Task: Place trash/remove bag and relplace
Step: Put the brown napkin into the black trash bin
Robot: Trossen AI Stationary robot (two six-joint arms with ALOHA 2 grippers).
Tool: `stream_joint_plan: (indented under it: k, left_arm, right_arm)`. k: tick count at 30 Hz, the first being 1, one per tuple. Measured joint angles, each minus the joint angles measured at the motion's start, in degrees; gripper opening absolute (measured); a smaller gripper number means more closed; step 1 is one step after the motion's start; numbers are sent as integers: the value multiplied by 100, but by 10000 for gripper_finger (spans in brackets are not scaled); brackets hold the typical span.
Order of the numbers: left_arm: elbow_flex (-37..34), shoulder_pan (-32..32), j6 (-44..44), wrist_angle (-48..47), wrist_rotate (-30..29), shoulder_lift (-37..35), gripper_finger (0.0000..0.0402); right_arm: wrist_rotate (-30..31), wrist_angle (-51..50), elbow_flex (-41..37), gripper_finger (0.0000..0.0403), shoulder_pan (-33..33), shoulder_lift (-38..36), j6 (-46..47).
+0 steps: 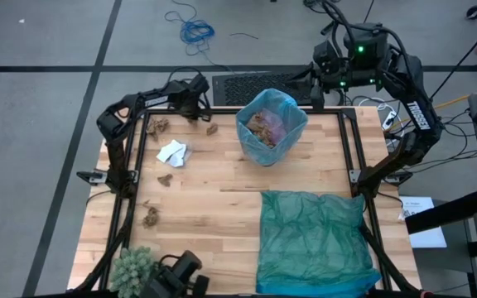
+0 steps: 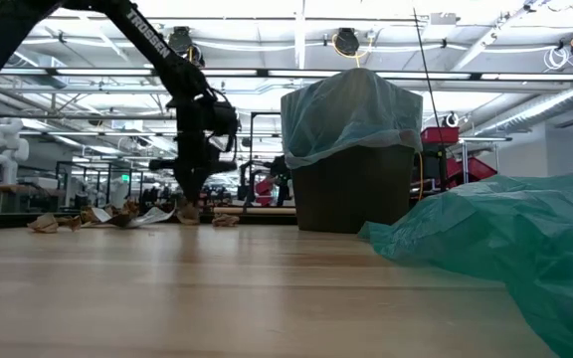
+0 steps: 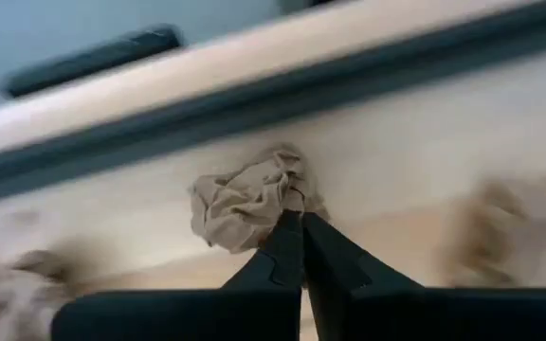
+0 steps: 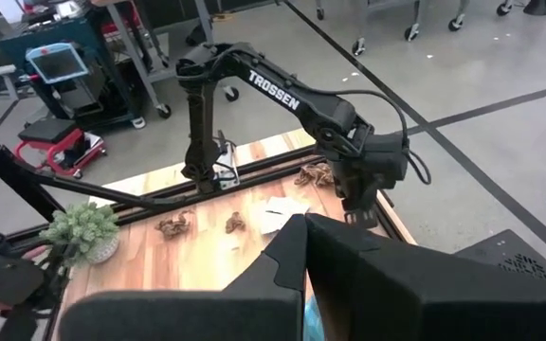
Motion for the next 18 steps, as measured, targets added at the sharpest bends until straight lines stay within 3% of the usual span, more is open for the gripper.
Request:
stream_joint_plan:
  k: [6, 18]
  left_arm:
    - [0, -436, 17, 15, 142, -636, 1]
    - [203, -1575, -628, 542, 283, -2816, 1]
  right_arm:
    - [3, 1, 0, 0, 0, 0, -52]
    - [29, 314, 0, 0, 2, 0, -299]
